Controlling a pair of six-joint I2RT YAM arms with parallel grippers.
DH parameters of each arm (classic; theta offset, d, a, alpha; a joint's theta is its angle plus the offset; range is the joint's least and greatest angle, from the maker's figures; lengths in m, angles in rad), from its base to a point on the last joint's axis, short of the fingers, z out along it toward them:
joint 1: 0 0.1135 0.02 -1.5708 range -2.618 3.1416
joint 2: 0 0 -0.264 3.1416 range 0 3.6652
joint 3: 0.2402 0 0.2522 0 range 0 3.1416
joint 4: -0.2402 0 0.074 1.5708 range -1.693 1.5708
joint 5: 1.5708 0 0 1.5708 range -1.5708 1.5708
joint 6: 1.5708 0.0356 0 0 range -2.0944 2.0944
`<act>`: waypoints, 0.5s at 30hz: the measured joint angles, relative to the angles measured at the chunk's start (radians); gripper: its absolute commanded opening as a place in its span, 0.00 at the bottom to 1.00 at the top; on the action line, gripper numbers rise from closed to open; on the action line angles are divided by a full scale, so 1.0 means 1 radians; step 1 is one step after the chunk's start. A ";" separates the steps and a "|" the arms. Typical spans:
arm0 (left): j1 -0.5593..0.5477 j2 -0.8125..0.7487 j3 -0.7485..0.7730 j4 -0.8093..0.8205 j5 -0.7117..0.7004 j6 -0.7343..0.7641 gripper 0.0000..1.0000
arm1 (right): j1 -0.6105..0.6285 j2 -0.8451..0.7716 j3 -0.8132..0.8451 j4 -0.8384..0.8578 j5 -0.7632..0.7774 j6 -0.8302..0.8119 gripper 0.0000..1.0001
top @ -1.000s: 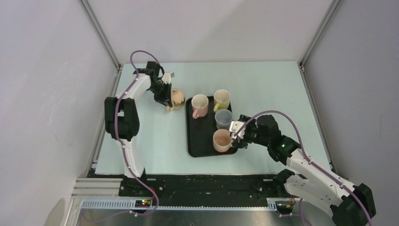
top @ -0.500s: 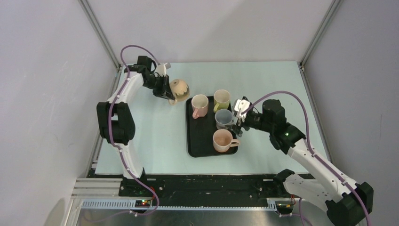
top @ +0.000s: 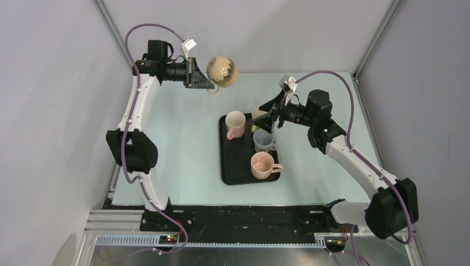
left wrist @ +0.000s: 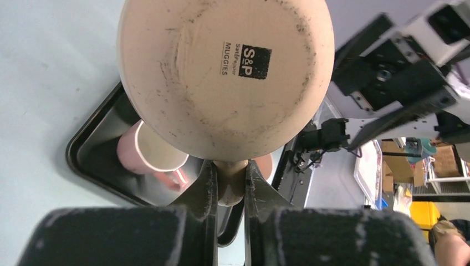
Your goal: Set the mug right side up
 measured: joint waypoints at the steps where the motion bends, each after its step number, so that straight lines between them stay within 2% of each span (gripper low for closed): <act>1: -0.005 -0.005 0.012 0.005 0.018 -0.008 0.00 | -0.008 0.023 0.000 0.042 -0.018 0.056 0.86; 6: -0.056 -0.033 0.006 0.069 -0.043 -0.116 0.00 | -0.022 0.124 0.002 0.237 -0.072 0.297 0.85; 12: -0.092 -0.087 -0.177 0.378 -0.129 -0.406 0.00 | -0.031 0.209 0.003 0.415 -0.105 0.514 0.84; 14: -0.091 -0.091 -0.244 0.530 -0.130 -0.539 0.00 | -0.039 0.218 0.003 0.463 -0.108 0.571 0.84; 15: -0.090 -0.099 -0.307 0.662 -0.131 -0.636 0.00 | -0.042 0.219 0.003 0.483 -0.108 0.593 0.84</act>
